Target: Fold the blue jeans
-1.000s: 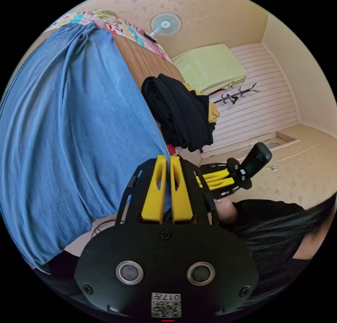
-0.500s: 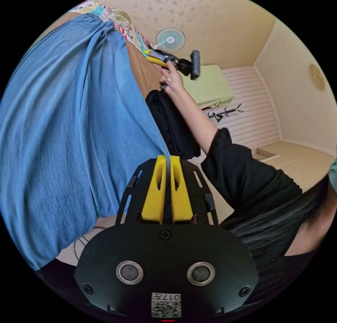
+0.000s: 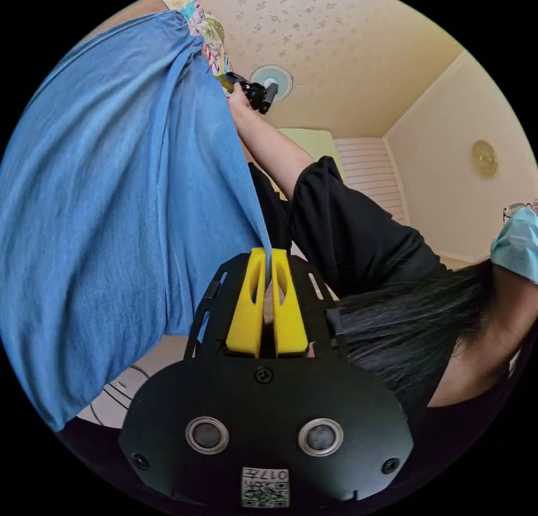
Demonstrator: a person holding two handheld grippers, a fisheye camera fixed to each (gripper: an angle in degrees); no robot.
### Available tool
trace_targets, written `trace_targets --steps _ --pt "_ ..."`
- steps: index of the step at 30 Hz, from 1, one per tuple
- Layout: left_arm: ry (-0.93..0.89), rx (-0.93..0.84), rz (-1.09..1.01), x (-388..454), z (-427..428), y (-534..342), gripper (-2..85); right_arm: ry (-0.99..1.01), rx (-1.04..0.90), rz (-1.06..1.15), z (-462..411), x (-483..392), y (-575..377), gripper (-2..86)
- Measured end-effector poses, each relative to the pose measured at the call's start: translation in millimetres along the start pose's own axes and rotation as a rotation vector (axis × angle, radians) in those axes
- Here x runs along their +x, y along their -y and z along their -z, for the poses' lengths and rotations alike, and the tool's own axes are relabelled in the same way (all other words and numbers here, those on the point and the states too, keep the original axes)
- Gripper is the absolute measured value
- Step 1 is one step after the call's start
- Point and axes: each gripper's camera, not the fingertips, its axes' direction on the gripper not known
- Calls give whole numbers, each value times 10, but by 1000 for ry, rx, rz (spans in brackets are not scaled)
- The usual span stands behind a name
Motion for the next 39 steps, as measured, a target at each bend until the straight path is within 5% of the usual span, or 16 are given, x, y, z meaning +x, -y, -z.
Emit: trace_targets --steps 6,13,16,28,39 --pt "-3 155 51 16 641 -194 -9 -113 146 346 62 -2122 212 11" --pt "261 320 179 -128 1433 -522 1 317 -253 486 -998 -3343 164 38" --pt "398 337 219 -278 1532 -631 28 241 -182 456 -884 -3354 -266 53" --pt "432 241 130 -480 937 -413 66 231 -222 427 513 -2209 -2976 79" --pt "463 222 128 -625 426 -350 28 93 -196 247 760 -2336 -3900 54"
